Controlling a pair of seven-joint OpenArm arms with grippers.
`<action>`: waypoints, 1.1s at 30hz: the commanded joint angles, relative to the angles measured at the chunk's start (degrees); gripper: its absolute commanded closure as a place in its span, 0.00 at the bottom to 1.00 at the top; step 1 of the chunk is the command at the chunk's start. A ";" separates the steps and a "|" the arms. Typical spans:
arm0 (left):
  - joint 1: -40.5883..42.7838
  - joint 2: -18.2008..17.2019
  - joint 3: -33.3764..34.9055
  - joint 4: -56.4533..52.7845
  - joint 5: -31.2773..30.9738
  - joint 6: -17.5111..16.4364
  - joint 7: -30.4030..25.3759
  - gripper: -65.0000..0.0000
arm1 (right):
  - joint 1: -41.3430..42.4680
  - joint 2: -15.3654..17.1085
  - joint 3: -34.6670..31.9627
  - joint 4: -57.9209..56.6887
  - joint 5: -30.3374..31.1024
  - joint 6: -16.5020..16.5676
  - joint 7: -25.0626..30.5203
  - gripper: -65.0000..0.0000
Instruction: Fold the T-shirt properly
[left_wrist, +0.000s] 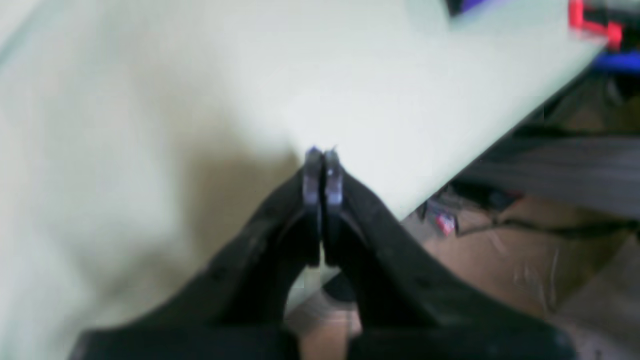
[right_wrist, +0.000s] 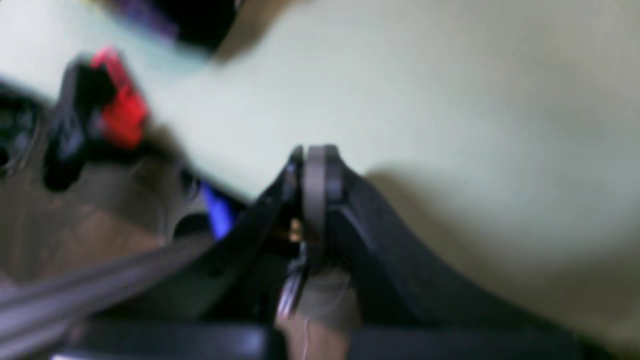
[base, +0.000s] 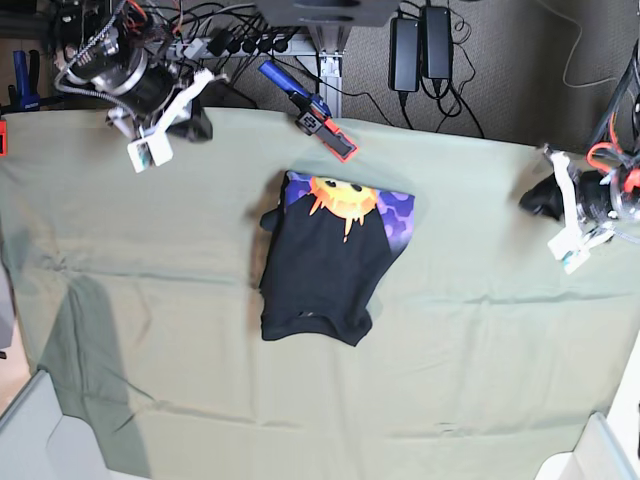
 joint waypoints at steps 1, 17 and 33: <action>1.49 -1.29 -2.27 0.81 -0.72 -0.30 -0.37 1.00 | -1.77 0.35 0.22 1.27 0.72 3.08 0.66 1.00; 27.58 5.57 -8.96 -8.07 7.06 -0.30 -8.50 1.00 | -16.68 0.33 0.22 -6.99 0.26 3.02 1.01 1.00; 15.02 16.48 -8.85 -50.10 22.16 -0.30 -25.22 1.00 | 1.99 0.07 0.11 -56.96 -2.54 2.51 5.22 1.00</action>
